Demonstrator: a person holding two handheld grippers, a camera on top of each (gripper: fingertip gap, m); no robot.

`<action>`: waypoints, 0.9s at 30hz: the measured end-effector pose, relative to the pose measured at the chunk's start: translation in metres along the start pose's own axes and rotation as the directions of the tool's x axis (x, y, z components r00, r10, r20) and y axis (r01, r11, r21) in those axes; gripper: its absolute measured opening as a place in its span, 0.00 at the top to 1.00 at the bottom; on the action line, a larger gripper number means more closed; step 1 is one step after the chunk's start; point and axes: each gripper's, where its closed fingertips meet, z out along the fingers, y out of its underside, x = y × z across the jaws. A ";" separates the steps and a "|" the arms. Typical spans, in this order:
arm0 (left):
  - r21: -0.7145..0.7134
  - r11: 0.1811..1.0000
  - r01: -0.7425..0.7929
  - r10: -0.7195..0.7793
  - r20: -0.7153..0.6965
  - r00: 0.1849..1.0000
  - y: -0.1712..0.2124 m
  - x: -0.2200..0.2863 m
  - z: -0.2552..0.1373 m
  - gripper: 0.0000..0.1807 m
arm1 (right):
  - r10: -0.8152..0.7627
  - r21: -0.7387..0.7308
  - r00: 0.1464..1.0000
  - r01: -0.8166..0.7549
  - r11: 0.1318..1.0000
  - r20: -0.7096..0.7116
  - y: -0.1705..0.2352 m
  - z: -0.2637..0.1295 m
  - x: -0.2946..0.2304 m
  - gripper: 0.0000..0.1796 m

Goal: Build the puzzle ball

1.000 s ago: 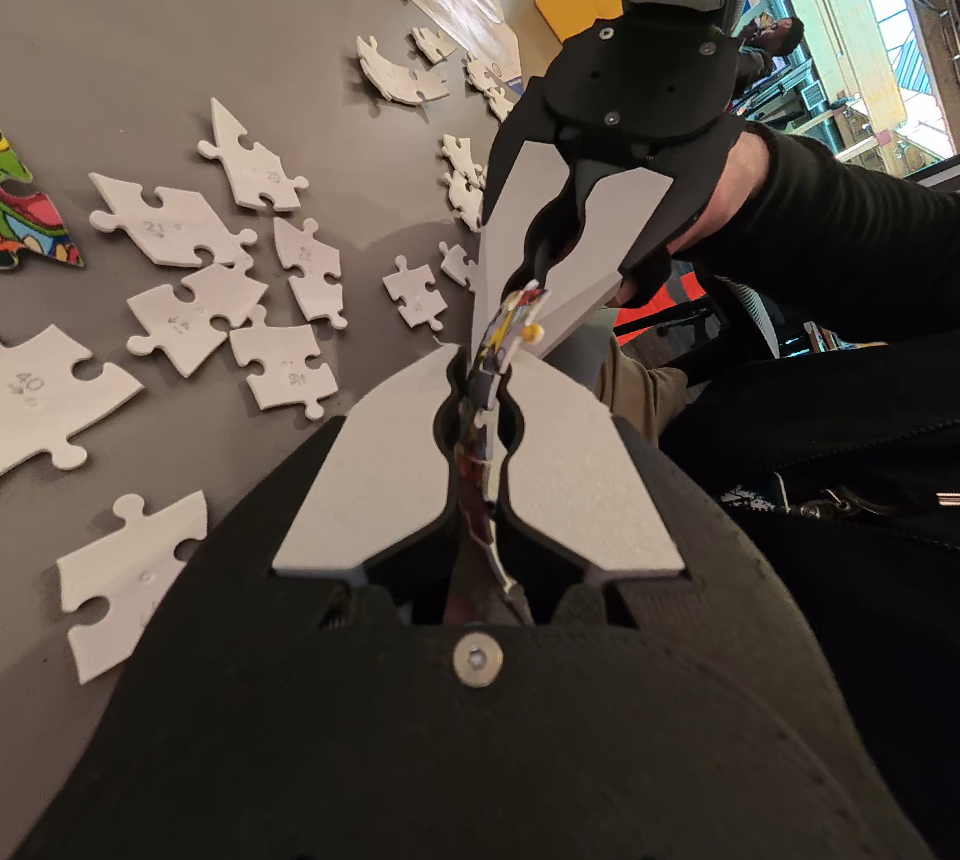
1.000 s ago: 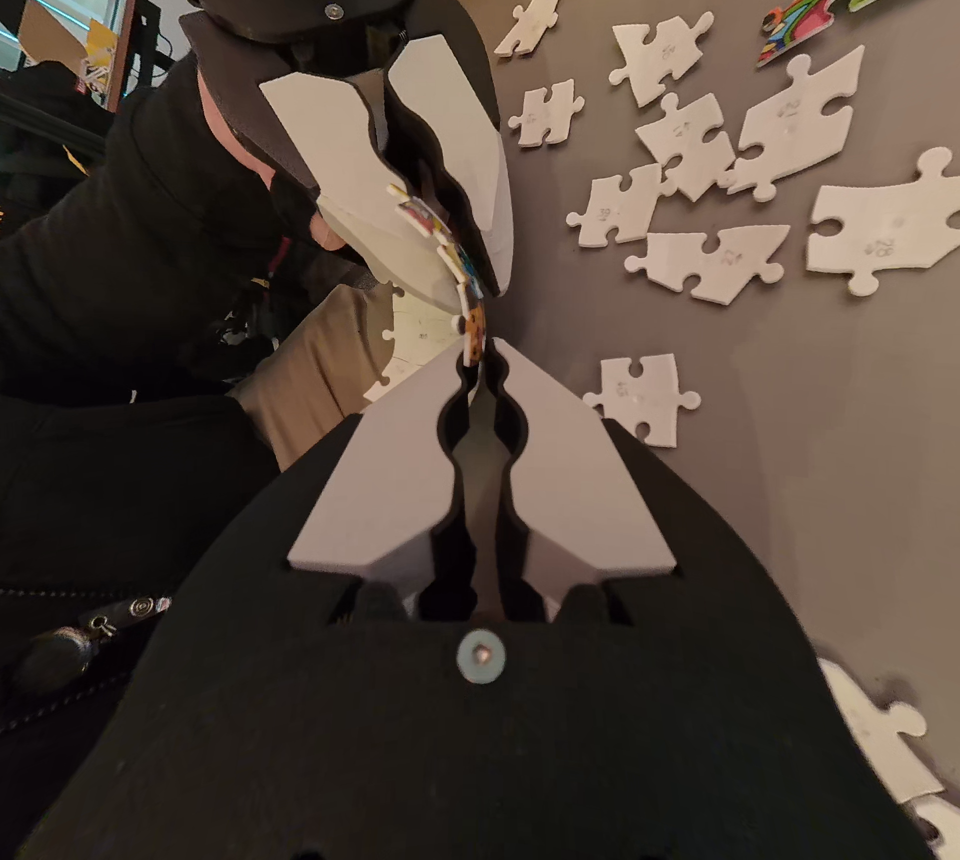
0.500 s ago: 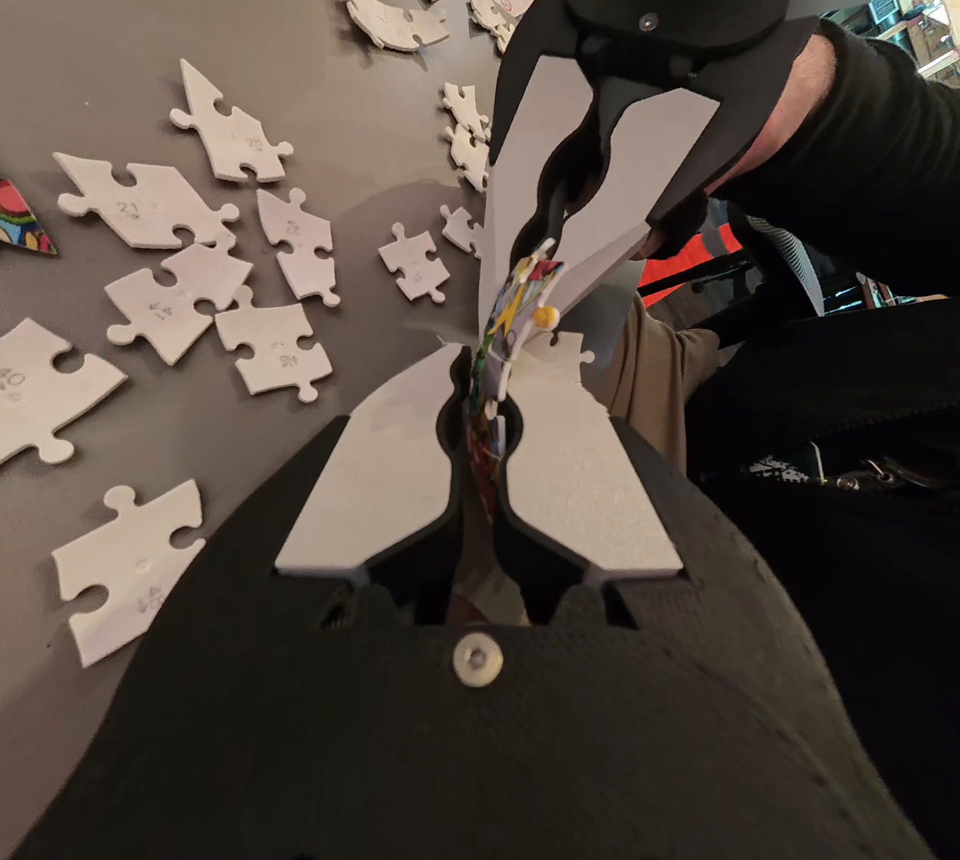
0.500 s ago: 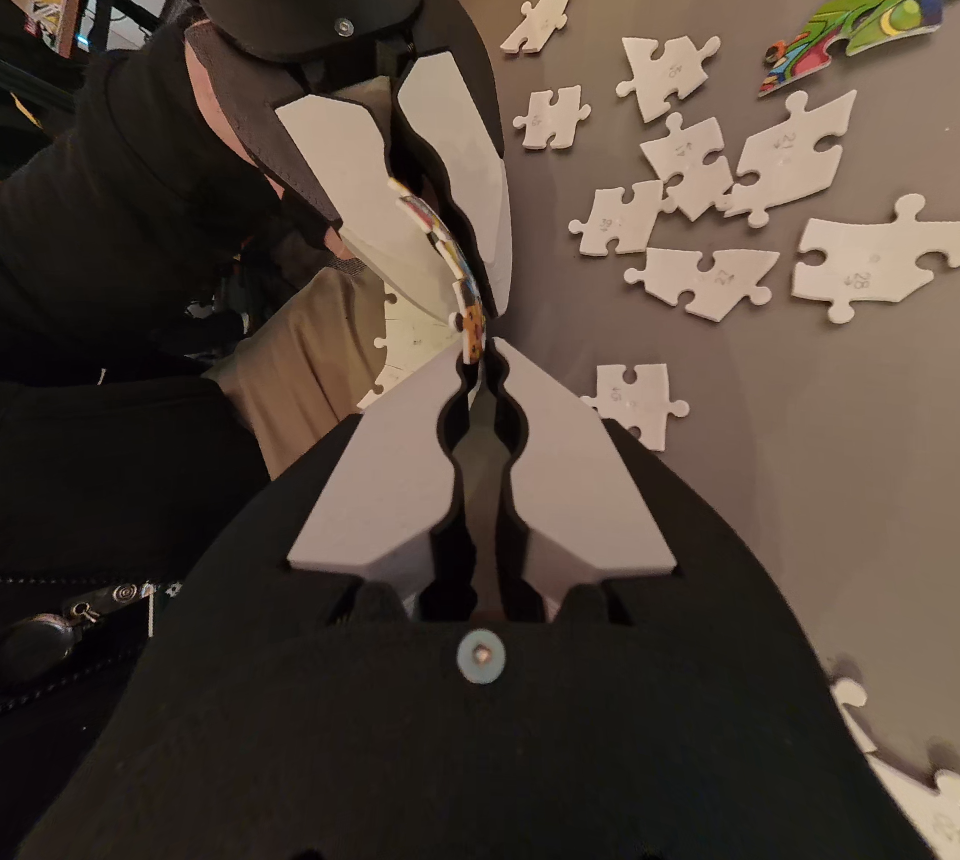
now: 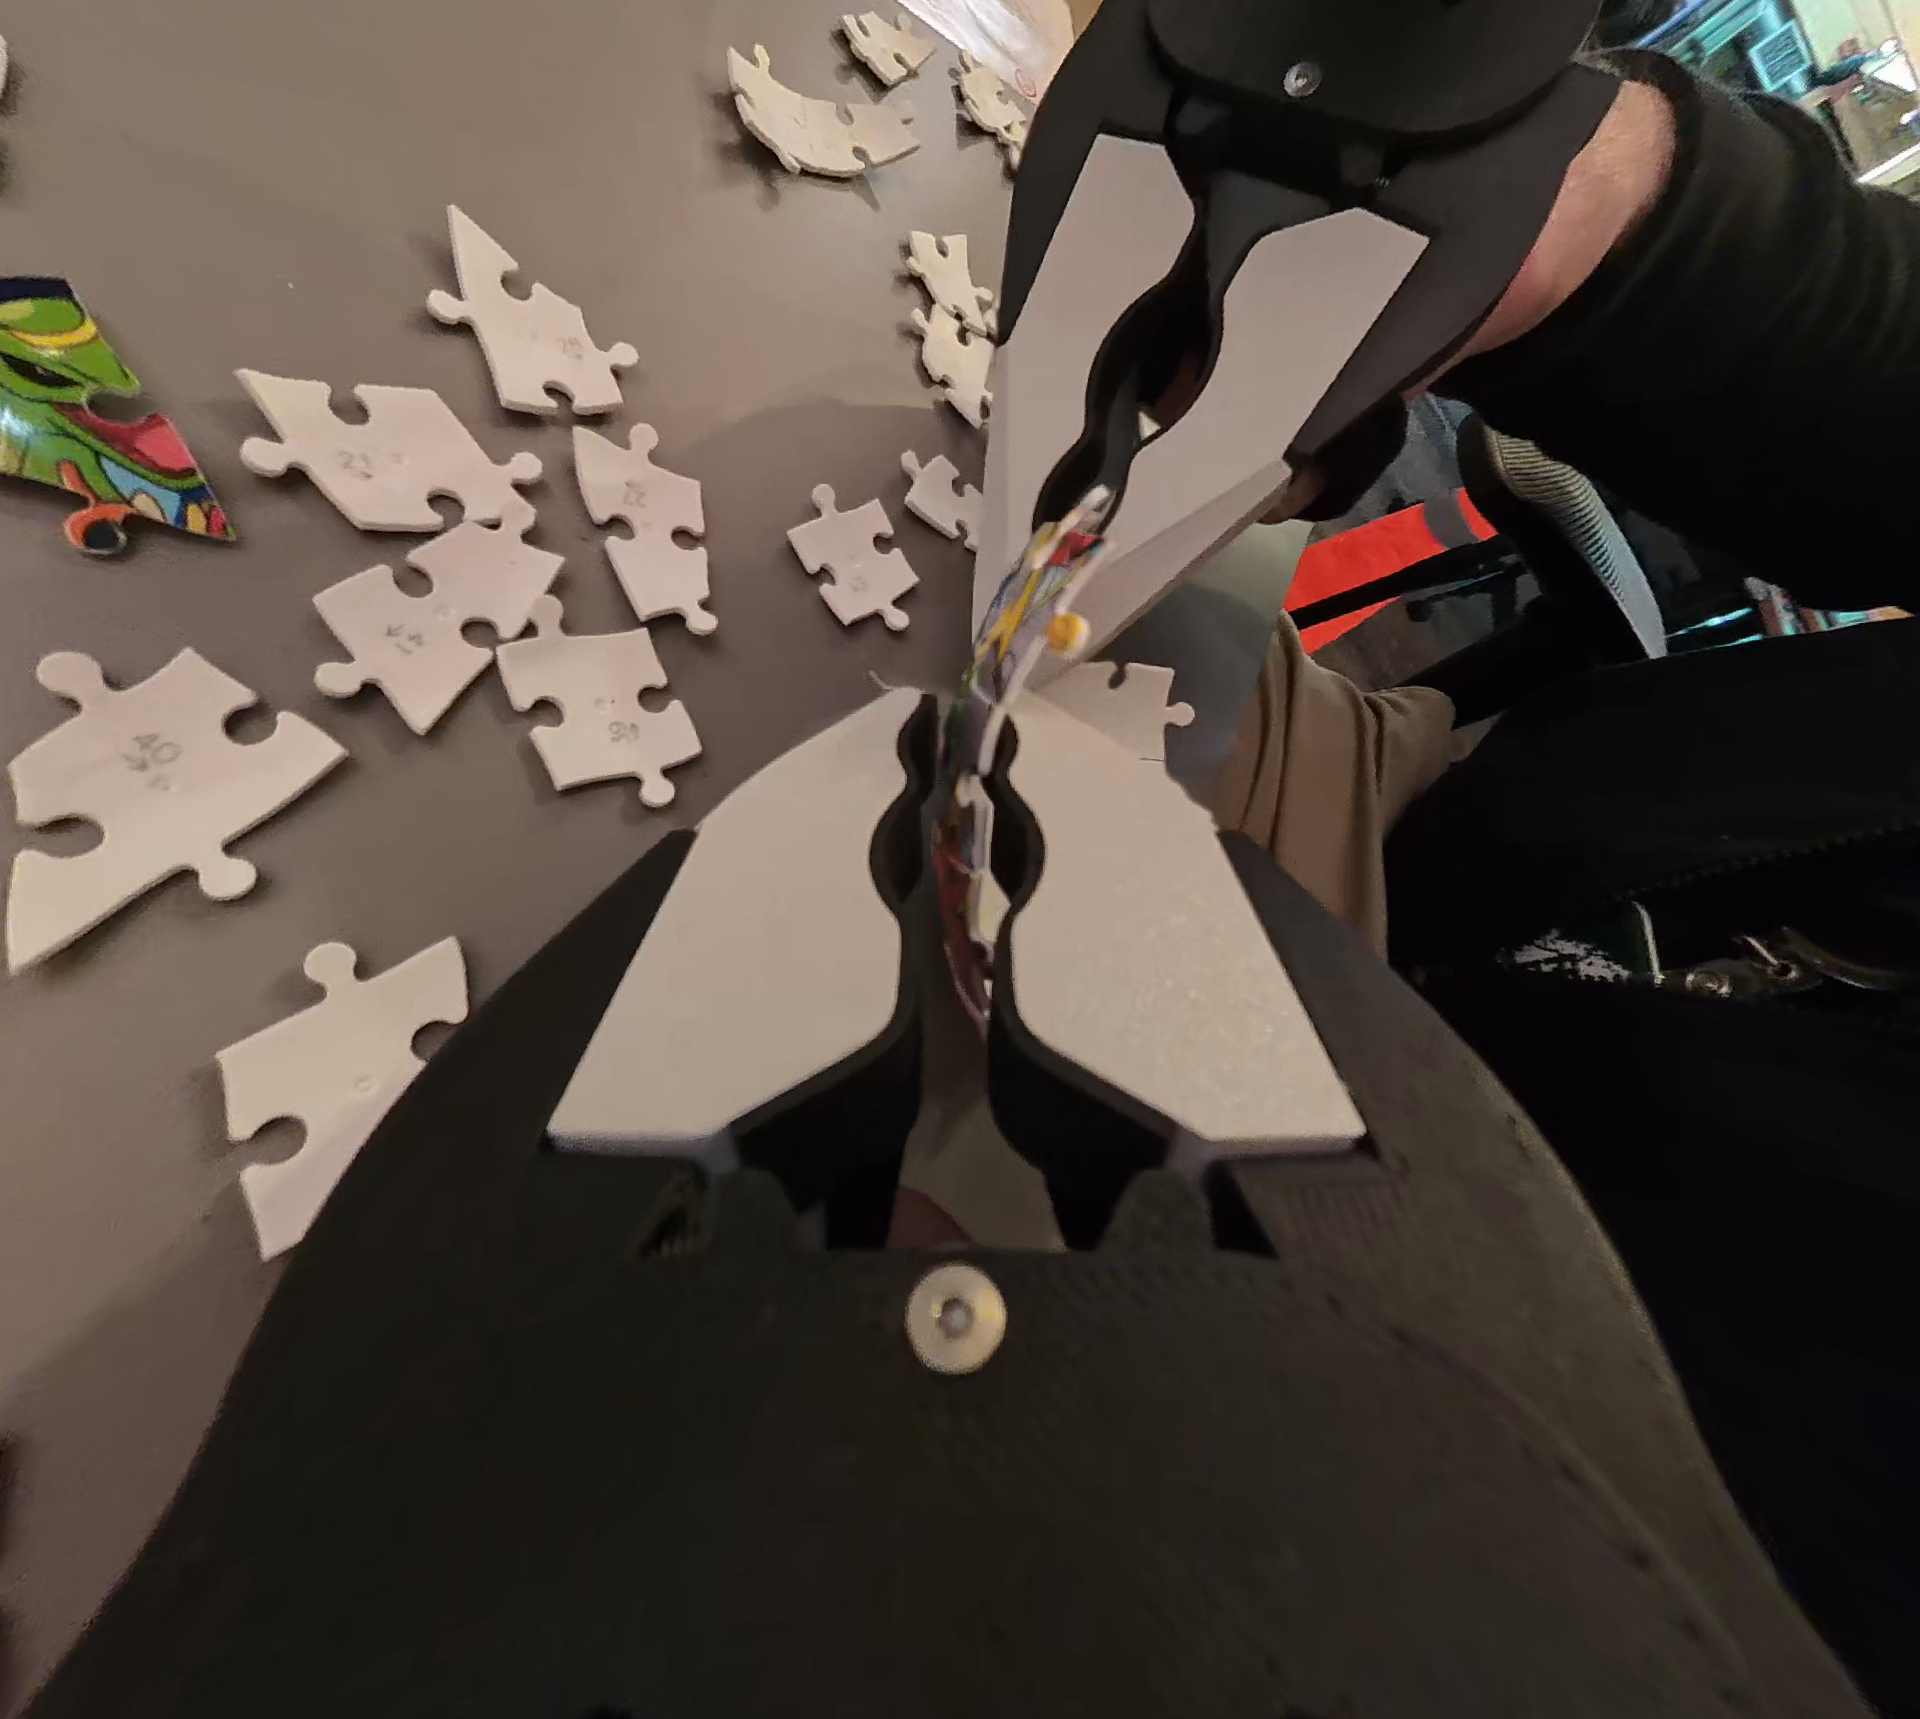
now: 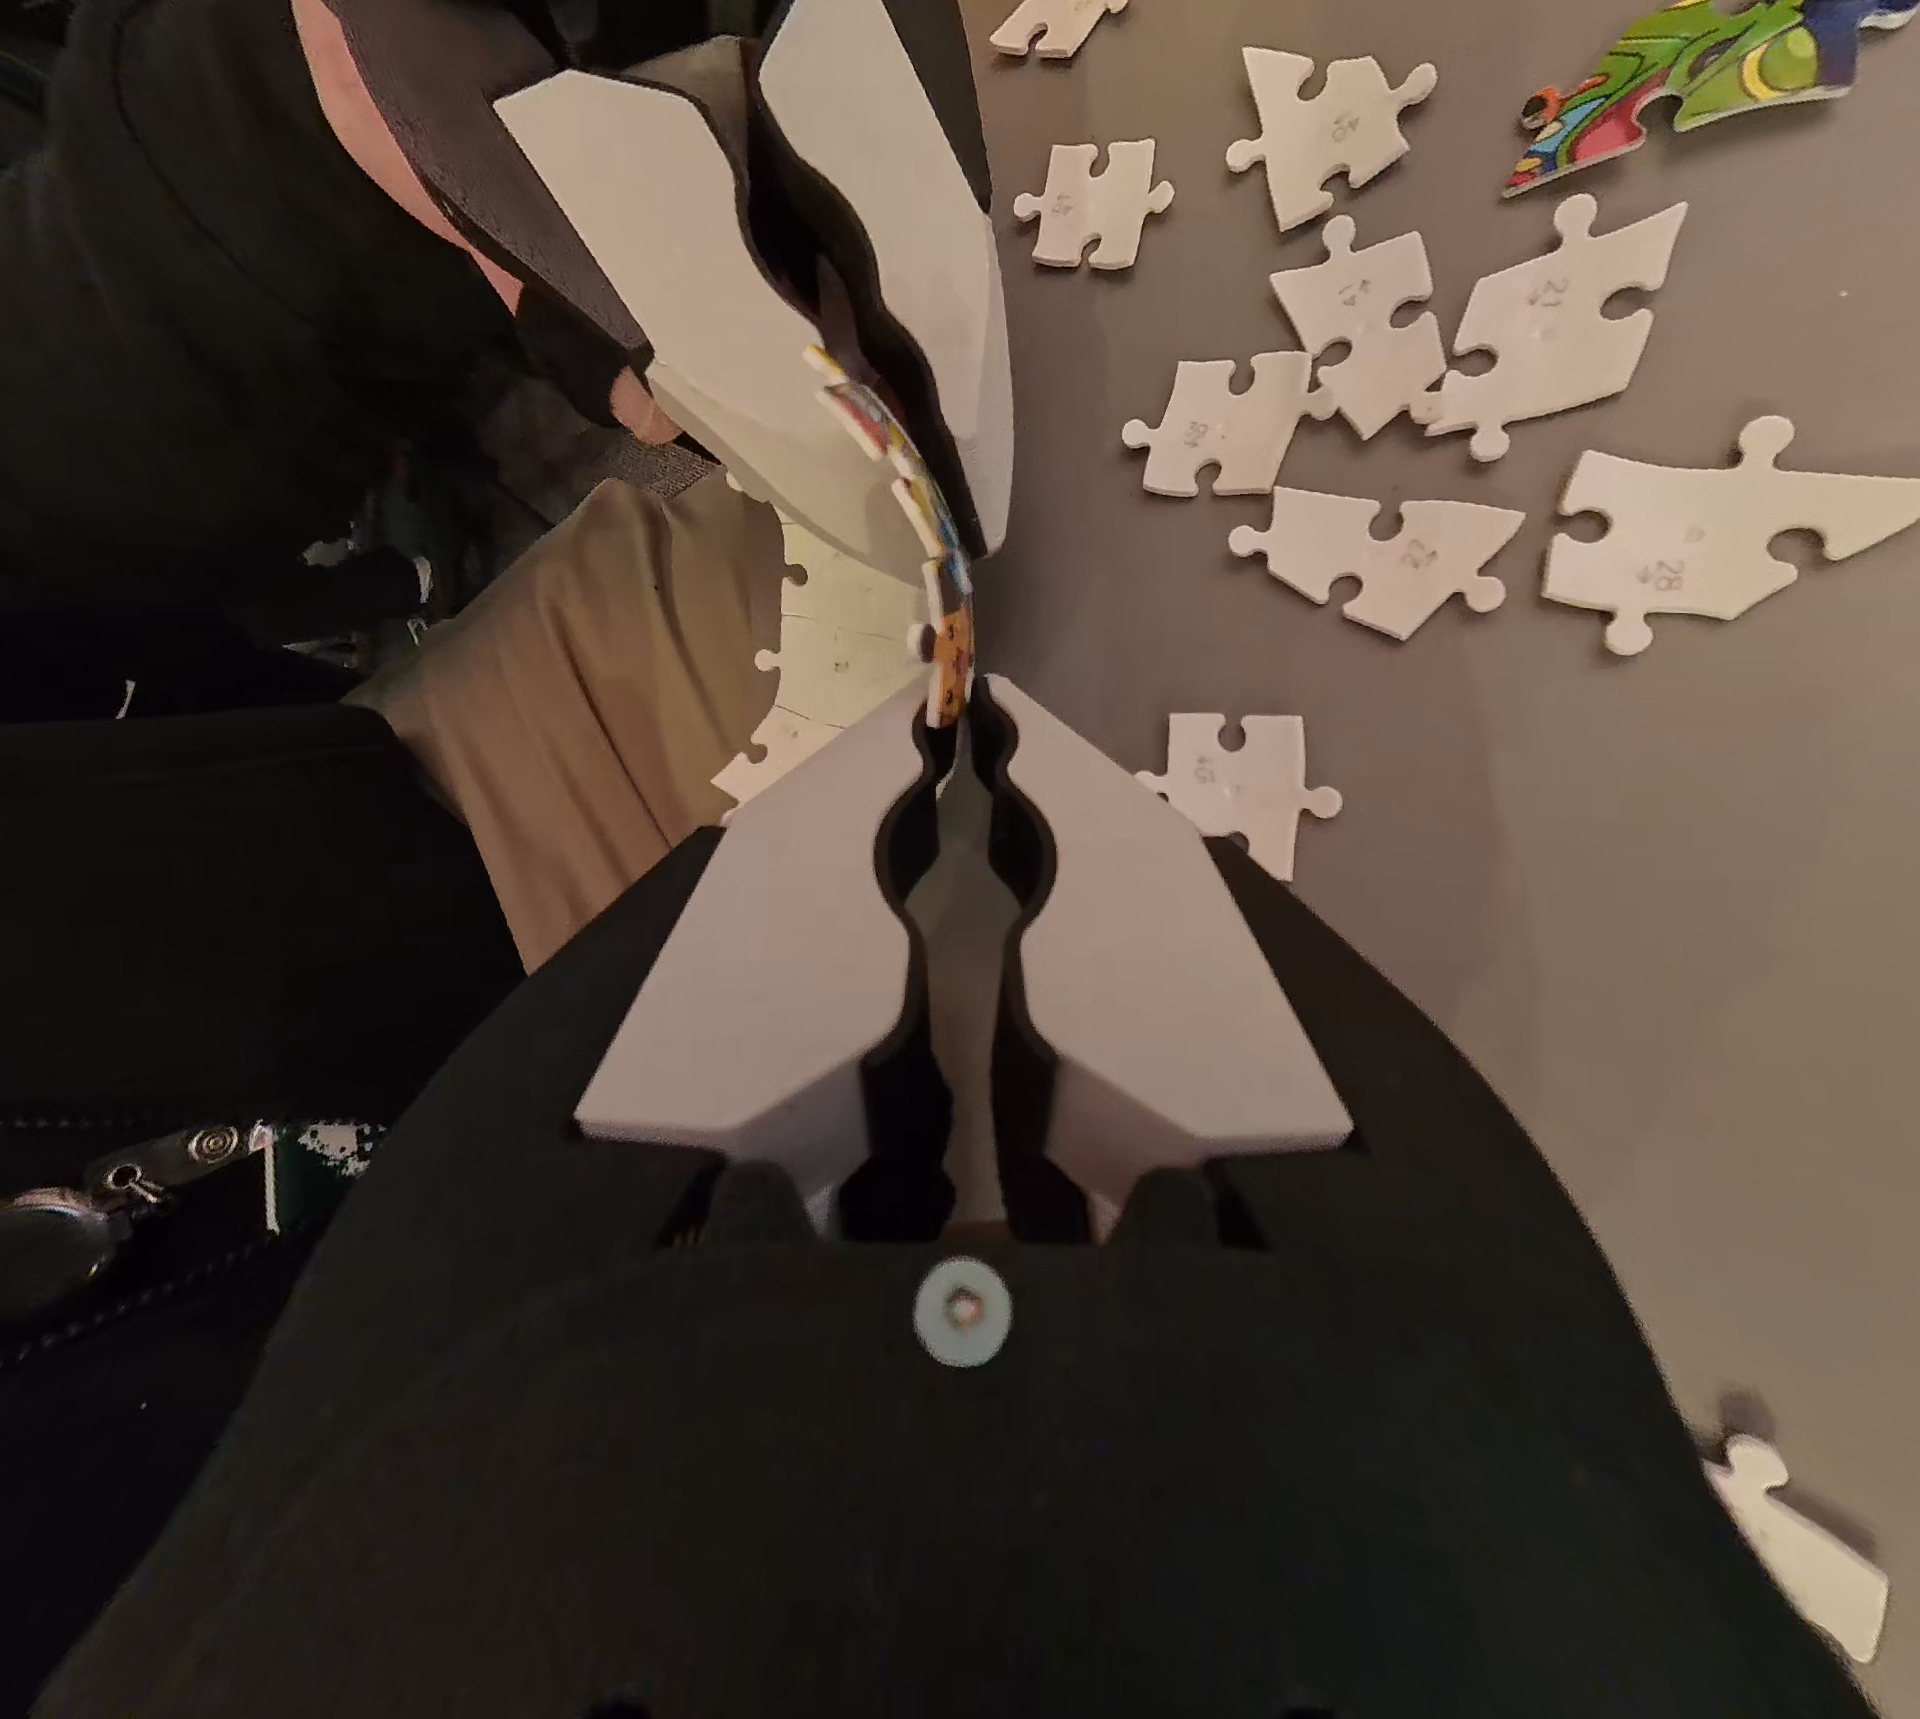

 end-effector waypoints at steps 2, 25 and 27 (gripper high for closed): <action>0.001 1.000 -0.006 0.006 0.011 1.000 0.000 -0.002 0.001 0.97 | 0.003 -0.006 1.000 -0.003 1.000 0.003 0.000 -0.001 0.000 1.00; 0.025 0.995 -0.093 0.091 0.073 0.993 -0.006 -0.003 0.001 0.97 | 0.011 -0.064 1.000 -0.012 0.998 -0.017 0.004 0.001 0.004 1.00; 0.027 0.994 -0.110 0.108 0.077 0.991 -0.007 -0.003 0.001 0.97 | 0.011 -0.068 1.000 -0.012 0.998 -0.015 0.004 0.000 0.004 1.00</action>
